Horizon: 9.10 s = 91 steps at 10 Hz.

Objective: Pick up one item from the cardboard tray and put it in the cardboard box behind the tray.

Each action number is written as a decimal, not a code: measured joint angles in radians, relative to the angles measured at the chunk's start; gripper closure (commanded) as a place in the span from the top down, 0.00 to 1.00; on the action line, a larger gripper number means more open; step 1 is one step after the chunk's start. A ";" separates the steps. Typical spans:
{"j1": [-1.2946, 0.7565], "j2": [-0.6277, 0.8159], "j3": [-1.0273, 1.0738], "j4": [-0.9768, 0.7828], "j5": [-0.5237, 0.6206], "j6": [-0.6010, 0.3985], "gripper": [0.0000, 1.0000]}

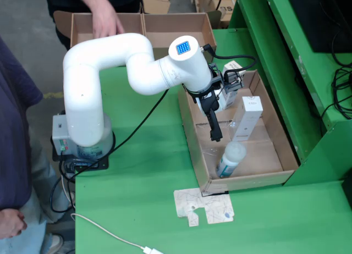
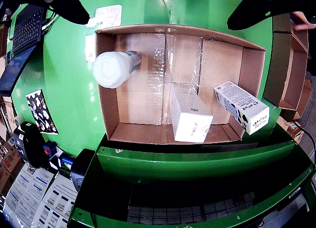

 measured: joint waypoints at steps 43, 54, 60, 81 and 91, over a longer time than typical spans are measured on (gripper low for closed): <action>0.000 0.000 0.000 0.000 0.000 0.000 1.00; 0.000 0.000 0.000 0.000 0.000 0.000 1.00; 0.000 0.000 0.000 0.000 0.000 0.000 1.00; -0.193 -0.219 0.162 0.078 0.143 -0.176 1.00; -0.244 -0.256 0.152 0.150 0.160 -0.201 1.00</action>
